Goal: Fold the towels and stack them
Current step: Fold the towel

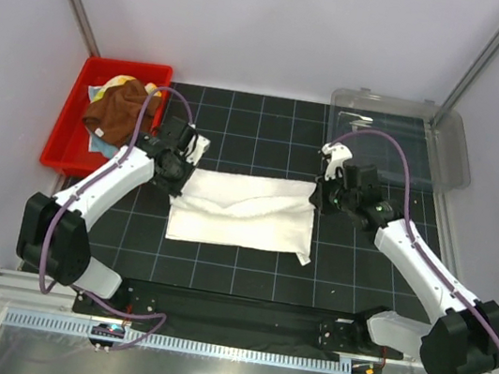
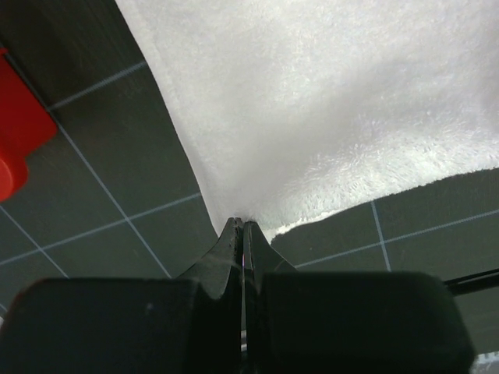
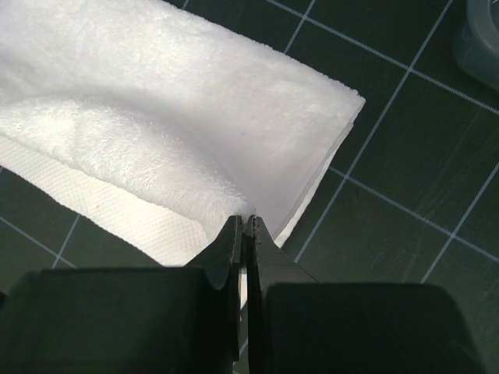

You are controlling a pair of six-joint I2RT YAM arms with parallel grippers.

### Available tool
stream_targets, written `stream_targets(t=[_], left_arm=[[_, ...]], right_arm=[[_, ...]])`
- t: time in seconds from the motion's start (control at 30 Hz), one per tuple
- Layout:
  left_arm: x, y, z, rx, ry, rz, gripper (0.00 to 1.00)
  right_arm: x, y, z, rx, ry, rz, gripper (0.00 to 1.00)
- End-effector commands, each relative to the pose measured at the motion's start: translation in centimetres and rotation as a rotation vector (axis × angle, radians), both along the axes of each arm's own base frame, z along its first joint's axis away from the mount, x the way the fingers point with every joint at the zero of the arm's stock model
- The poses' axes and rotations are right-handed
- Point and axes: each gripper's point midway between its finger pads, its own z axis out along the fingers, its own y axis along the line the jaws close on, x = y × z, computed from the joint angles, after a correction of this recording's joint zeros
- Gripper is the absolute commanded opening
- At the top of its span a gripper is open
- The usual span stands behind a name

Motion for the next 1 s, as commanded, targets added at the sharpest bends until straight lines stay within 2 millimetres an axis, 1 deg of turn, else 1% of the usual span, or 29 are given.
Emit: stream_targets(t=[0.0,0.1,0.17,0.23,0.3,0.43,0.63,0.67,0.7,0.73,0.8,0.83,0.87,0.9,0.93,0.97], left_arm=[[-1.5,0.5,0.6,0.004,-0.010,0.059,0.00],[-2.4,1.1,0.3,0.024,-0.005,0.077,0.00],[-3.1,1.4,-0.2,0.040,0.024,0.089,0.00],[-3.9,1.7,-0.8,0.057,0.065,0.105,0.00],[-4.3,2.0,-1.3,0.075,0.093,0.122,0.00],[-4.8,1.4,-1.9,0.056,0.106,0.126,0.00],[-5.4,0.5,-3.0,0.026,0.137,0.135,0.01],[-5.6,0.0,-3.2,0.011,0.154,0.126,0.08],[-5.8,-0.4,-3.4,0.002,0.169,0.112,0.12],[-6.0,-0.1,-3.9,0.044,0.191,0.120,0.14],[-6.2,-0.7,-3.6,0.074,0.192,0.110,0.15],[-6.6,-0.6,-3.5,0.100,0.200,0.111,0.19],[-6.4,-0.6,-3.1,0.114,0.188,0.119,0.23],[-6.3,-0.4,-2.8,0.125,0.183,0.138,0.27],[-6.3,-0.1,-2.5,0.138,0.175,0.161,0.27],[-5.8,0.9,-1.8,0.189,0.140,0.188,0.27]], right_arm=[[-1.4,-0.7,0.5,-0.002,-0.003,-0.067,0.01],[-2.4,-0.7,0.2,-0.006,0.009,-0.084,0.01],[-2.9,-0.8,0.2,0.008,0.022,-0.109,0.01],[-3.4,-0.9,-0.6,0.012,0.047,-0.118,0.01],[-3.9,-1.1,-1.4,0.003,0.089,-0.136,0.01],[-4.6,-1.3,-3.0,-0.009,0.139,-0.151,0.01],[-5.2,-1.2,-3.9,0.009,0.189,-0.204,0.06],[-5.4,-1.1,-4.1,0.013,0.201,-0.206,0.09],[-5.5,-1.1,-4.3,0.018,0.217,-0.213,0.11],[-5.7,-0.9,-4.4,0.029,0.230,-0.216,0.15],[-6.0,-0.8,-4.4,0.034,0.258,-0.224,0.18],[-6.2,-1.0,-4.5,0.024,0.274,-0.234,0.19],[-6.6,-1.7,-4.7,-0.002,0.300,-0.267,0.24],[-6.7,-1.7,-4.2,0.000,0.308,-0.280,0.28],[-6.5,-2.3,-4.0,-0.018,0.304,-0.322,0.33],[-7.0,-2.6,-3.9,-0.021,0.325,-0.345,0.43]])
